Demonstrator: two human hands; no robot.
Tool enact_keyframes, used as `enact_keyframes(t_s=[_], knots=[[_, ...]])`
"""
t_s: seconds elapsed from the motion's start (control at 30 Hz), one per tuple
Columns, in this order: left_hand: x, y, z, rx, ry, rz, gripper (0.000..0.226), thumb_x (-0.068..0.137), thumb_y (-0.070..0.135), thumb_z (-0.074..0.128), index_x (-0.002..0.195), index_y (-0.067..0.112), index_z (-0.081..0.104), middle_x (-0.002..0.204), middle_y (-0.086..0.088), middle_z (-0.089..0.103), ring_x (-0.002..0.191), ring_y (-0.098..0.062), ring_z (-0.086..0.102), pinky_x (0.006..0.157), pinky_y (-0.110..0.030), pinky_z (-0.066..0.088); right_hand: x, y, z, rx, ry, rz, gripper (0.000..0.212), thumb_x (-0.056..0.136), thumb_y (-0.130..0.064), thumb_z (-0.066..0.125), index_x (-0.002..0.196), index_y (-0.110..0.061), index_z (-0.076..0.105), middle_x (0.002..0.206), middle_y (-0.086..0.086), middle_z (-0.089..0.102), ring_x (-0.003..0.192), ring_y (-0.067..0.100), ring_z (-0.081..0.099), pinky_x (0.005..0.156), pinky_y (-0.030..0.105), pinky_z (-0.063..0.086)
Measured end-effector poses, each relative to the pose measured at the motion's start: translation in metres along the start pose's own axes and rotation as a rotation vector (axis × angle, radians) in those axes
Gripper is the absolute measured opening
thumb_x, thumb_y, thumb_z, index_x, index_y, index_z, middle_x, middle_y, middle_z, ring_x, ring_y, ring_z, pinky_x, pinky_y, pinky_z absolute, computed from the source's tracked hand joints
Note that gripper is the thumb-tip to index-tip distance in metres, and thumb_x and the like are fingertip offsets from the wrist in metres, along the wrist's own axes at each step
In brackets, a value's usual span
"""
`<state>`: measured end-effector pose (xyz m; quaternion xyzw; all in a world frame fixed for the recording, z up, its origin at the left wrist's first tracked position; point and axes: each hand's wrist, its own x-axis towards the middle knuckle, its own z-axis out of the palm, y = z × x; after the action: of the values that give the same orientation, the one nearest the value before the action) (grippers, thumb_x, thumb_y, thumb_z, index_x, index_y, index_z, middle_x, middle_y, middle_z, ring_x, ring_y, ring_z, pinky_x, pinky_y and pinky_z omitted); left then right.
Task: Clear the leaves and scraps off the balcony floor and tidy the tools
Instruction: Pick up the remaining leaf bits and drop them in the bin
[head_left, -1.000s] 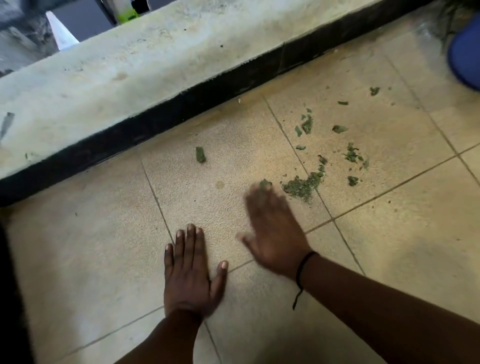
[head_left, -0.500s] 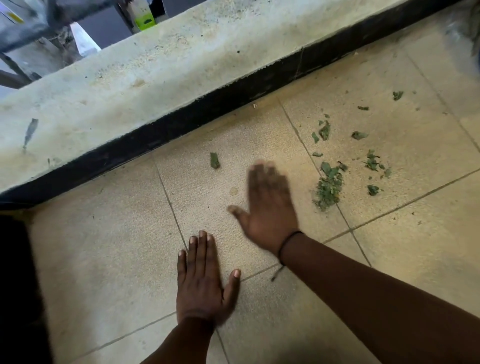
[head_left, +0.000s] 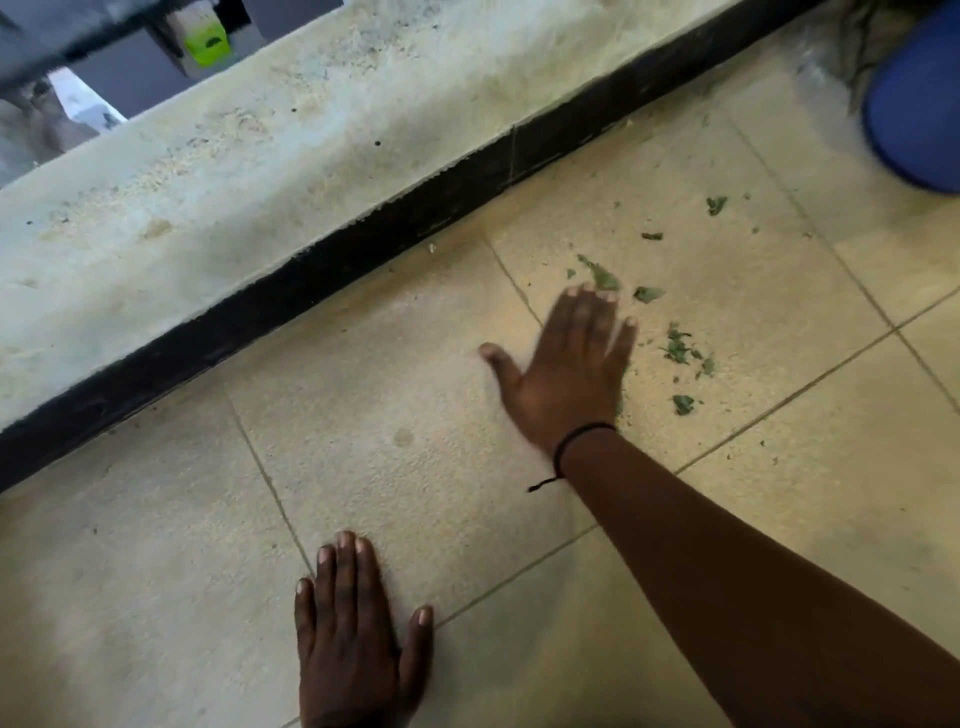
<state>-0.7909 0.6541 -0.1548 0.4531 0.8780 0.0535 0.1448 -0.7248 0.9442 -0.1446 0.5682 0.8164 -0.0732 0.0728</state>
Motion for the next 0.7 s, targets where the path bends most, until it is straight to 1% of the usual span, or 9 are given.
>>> enact_keyframes(t_s=[0.1, 0.17, 0.23, 0.3, 0.37, 0.43, 0.5, 0.6, 0.7], knots=[[0.001, 0.001, 0.0, -0.003, 0.003, -0.005, 0.086, 0.094, 0.066, 0.017, 0.145, -0.001, 0.029, 0.149, -0.023, 0.038, 0.152, -0.016, 0.002, 0.121, -0.039, 0.003, 0.006, 0.043, -0.005, 0.031, -0.012, 0.155, 0.1, 0.088, -0.075, 0.005, 0.152, 0.002, -0.001, 0.16, 0.022, -0.003, 0.147, 0.036, -0.01, 0.116, 0.052, -0.014], [-0.001, -0.001, 0.003, 0.013, 0.015, 0.008, 0.087, 0.093, 0.066, 0.018, 0.145, -0.003, 0.03, 0.15, -0.025, 0.038, 0.152, -0.02, 0.006, 0.12, -0.04, 0.004, -0.005, 0.055, -0.009, 0.06, -0.002, 0.164, 0.095, 0.091, -0.071, 0.006, 0.152, 0.001, -0.002, 0.16, 0.022, -0.004, 0.147, 0.037, -0.012, 0.117, 0.052, -0.011], [-0.002, -0.004, 0.007, 0.035, 0.035, 0.022, 0.089, 0.093, 0.067, 0.019, 0.145, -0.004, 0.031, 0.15, -0.026, 0.037, 0.148, -0.031, 0.018, 0.12, -0.042, 0.006, -0.031, 0.057, -0.01, 0.054, 0.072, 0.015, 0.09, 0.094, -0.066, 0.012, 0.153, 0.002, 0.006, 0.16, 0.023, 0.001, 0.147, 0.04, -0.007, 0.118, 0.05, -0.012], [-0.003, -0.003, 0.009, 0.054, 0.058, 0.026, 0.09, 0.093, 0.067, 0.019, 0.144, -0.006, 0.033, 0.148, -0.028, 0.038, 0.141, -0.039, 0.028, 0.12, -0.043, 0.007, -0.074, 0.046, 0.0, 0.069, 0.032, -0.261, 0.085, 0.096, -0.063, 0.017, 0.153, 0.0, 0.014, 0.16, 0.021, 0.007, 0.147, 0.04, 0.0, 0.119, 0.048, -0.009], [-0.004, -0.003, 0.008, 0.08, 0.079, 0.017, 0.091, 0.093, 0.067, 0.02, 0.142, -0.008, 0.034, 0.147, -0.029, 0.039, 0.138, -0.042, 0.03, 0.119, -0.043, 0.009, -0.106, 0.037, 0.014, 0.082, 0.005, -0.52, 0.08, 0.096, -0.062, 0.024, 0.152, -0.005, 0.025, 0.16, 0.015, 0.018, 0.147, 0.038, 0.011, 0.12, 0.051, 0.002], [-0.003, -0.002, 0.006, 0.097, 0.093, 0.022, 0.091, 0.093, 0.066, 0.021, 0.142, -0.009, 0.035, 0.147, -0.03, 0.039, 0.138, -0.042, 0.031, 0.119, -0.044, 0.01, -0.105, 0.041, 0.025, 0.051, 0.034, -0.609, 0.077, 0.095, -0.062, 0.03, 0.151, -0.008, 0.029, 0.159, 0.011, 0.023, 0.147, 0.035, 0.016, 0.119, 0.051, 0.01], [-0.004, -0.002, 0.007, 0.125, 0.094, 0.01, 0.09, 0.093, 0.066, 0.021, 0.142, -0.009, 0.035, 0.147, -0.03, 0.039, 0.138, -0.042, 0.031, 0.119, -0.044, 0.011, -0.08, 0.053, 0.027, 0.032, 0.071, -0.513, 0.081, 0.095, -0.064, 0.029, 0.152, -0.006, 0.024, 0.16, 0.012, 0.019, 0.148, 0.036, 0.013, 0.12, 0.049, 0.005], [-0.003, 0.003, 0.004, 0.155, 0.102, -0.005, 0.09, 0.093, 0.065, 0.026, 0.139, -0.01, 0.04, 0.143, -0.031, 0.043, 0.136, -0.043, 0.035, 0.117, -0.046, 0.017, -0.036, 0.085, 0.013, -0.037, 0.05, -0.287, 0.088, 0.093, -0.068, 0.019, 0.153, -0.004, 0.017, 0.161, 0.015, 0.012, 0.148, 0.037, 0.005, 0.119, 0.049, -0.007], [0.0, 0.002, 0.0, 0.17, 0.014, -0.122, 0.09, 0.094, 0.066, 0.03, 0.129, -0.014, 0.053, 0.138, -0.034, 0.047, 0.13, -0.048, 0.042, 0.108, -0.059, 0.028, -0.018, 0.103, -0.005, -0.111, 0.004, -0.246, 0.09, 0.091, -0.072, 0.016, 0.153, -0.007, 0.021, 0.161, 0.01, 0.016, 0.148, 0.035, 0.004, 0.117, 0.051, -0.013]])
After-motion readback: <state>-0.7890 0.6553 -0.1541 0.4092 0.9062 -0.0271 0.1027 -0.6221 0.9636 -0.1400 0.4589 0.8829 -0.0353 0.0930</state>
